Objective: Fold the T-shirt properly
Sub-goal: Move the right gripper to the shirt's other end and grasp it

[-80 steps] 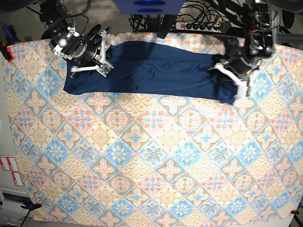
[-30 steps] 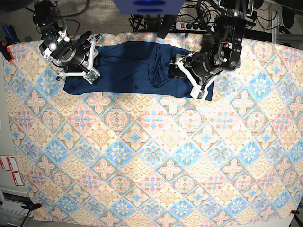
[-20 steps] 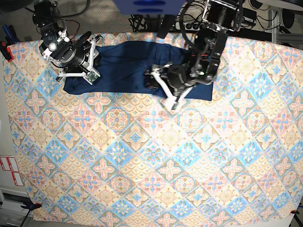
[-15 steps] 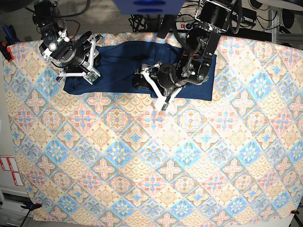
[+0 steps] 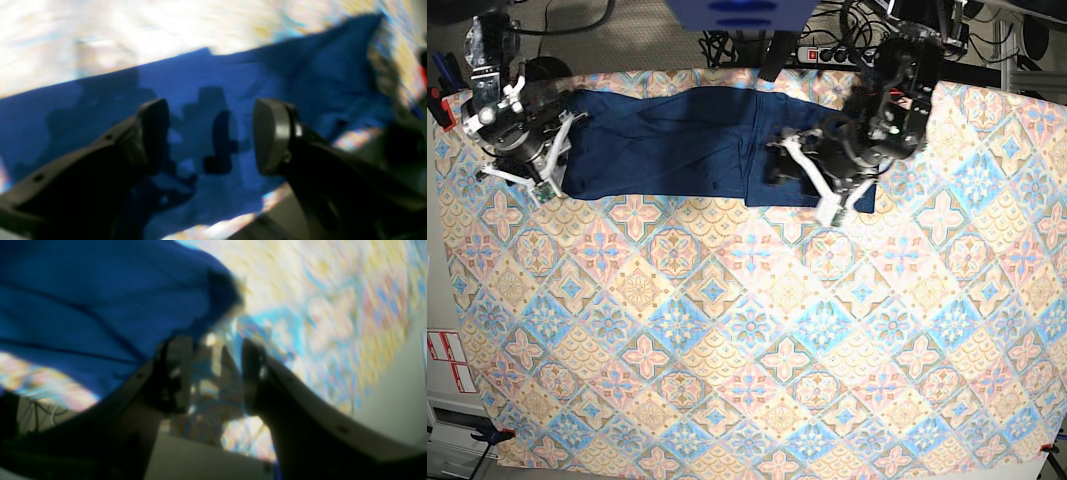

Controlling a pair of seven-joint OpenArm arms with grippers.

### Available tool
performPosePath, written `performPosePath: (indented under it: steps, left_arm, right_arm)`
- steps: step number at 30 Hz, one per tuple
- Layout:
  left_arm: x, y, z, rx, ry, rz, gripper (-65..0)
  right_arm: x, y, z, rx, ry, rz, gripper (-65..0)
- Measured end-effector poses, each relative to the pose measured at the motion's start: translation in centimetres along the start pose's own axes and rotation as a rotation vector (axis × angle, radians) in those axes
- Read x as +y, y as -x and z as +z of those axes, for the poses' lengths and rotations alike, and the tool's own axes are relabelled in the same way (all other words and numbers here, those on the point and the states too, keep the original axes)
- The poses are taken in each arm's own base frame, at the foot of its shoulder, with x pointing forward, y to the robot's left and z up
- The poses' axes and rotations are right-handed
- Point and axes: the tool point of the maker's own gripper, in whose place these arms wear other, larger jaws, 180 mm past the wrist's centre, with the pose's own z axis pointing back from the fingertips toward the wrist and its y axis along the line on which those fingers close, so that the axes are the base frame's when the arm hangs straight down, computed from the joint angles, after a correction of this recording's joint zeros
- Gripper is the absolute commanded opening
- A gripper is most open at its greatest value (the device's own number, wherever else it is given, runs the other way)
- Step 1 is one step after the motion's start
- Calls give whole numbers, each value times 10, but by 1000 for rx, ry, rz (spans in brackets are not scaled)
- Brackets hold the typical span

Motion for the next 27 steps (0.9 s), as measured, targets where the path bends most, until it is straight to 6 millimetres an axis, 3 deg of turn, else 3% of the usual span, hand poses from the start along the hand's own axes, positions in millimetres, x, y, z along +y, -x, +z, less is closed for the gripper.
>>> performPosePath:
  steps: [5, 8, 12, 20, 27]
  left_arm:
    - [46, -1, 25, -48, -120, 84, -257]
    - [66, 5, 36, -40, -169, 91, -257]
    - [71, 11, 40, -22, -180, 78, -257]
    - [75, 16, 43, -11, -191, 74, -257]
    - [76, 15, 43, -13, -192, 73, -257]
  right_arm:
    - [6, -16, -11, -32, -147, -152, -413]
    - [8, -10, -23, -5, -227, -238, -413]
    - [18, 5, -32, 28, -313, -338, -397]
    - [5, -6, -42, 8, -302, -371, -229]
    - [10, 11, -50, 55, -320, -416, -222]
